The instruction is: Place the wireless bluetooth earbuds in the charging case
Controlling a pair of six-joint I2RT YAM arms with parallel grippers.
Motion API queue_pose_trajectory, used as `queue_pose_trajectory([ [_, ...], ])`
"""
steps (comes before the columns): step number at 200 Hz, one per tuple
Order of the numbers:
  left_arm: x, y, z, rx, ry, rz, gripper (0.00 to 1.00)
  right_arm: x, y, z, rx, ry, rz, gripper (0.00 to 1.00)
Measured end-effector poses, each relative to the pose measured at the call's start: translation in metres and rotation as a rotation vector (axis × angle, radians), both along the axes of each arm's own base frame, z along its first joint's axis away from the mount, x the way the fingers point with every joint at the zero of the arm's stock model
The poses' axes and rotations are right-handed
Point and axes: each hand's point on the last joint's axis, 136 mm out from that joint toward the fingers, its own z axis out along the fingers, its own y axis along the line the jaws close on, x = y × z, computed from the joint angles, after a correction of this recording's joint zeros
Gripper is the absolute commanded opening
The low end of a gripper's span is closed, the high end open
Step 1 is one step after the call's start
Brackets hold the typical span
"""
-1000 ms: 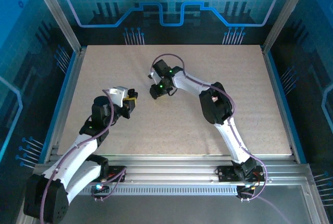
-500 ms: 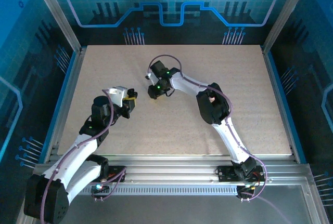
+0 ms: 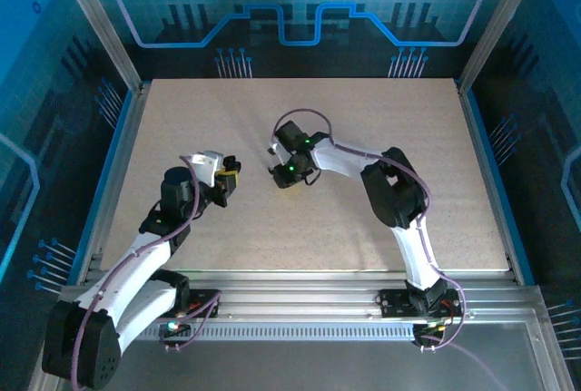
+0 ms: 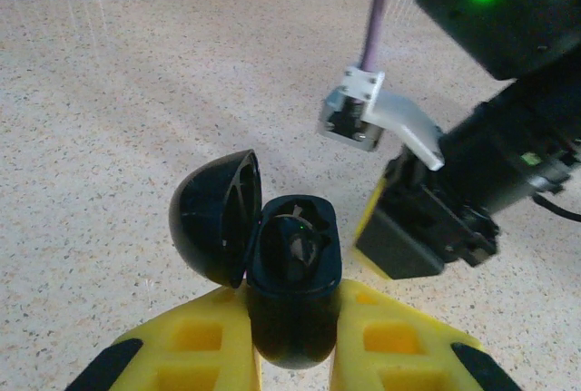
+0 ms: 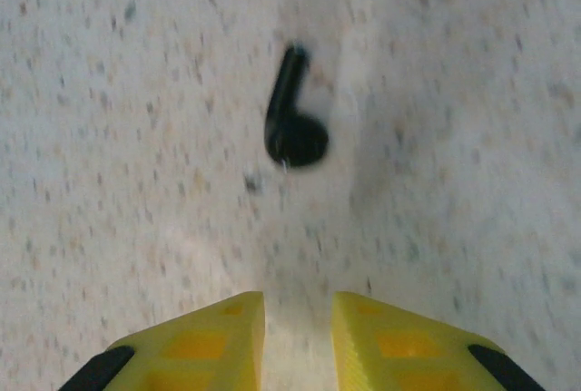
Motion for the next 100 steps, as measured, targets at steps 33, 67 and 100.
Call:
queue_pose_trajectory([
  [33,0.0,-0.001,0.0,-0.002,0.0,-0.005,0.03,-0.023,-0.021,0.009,-0.011,0.01,-0.029,0.25],
  [67,-0.001,-0.003,0.0,-0.007,0.002,-0.017,0.03,-0.047,-0.043,0.009,-0.038,0.053,-0.071,0.26],
  [100,-0.001,-0.003,-0.001,-0.006,0.007,-0.018,0.03,-0.066,-0.058,0.009,-0.059,0.102,-0.116,0.3],
])
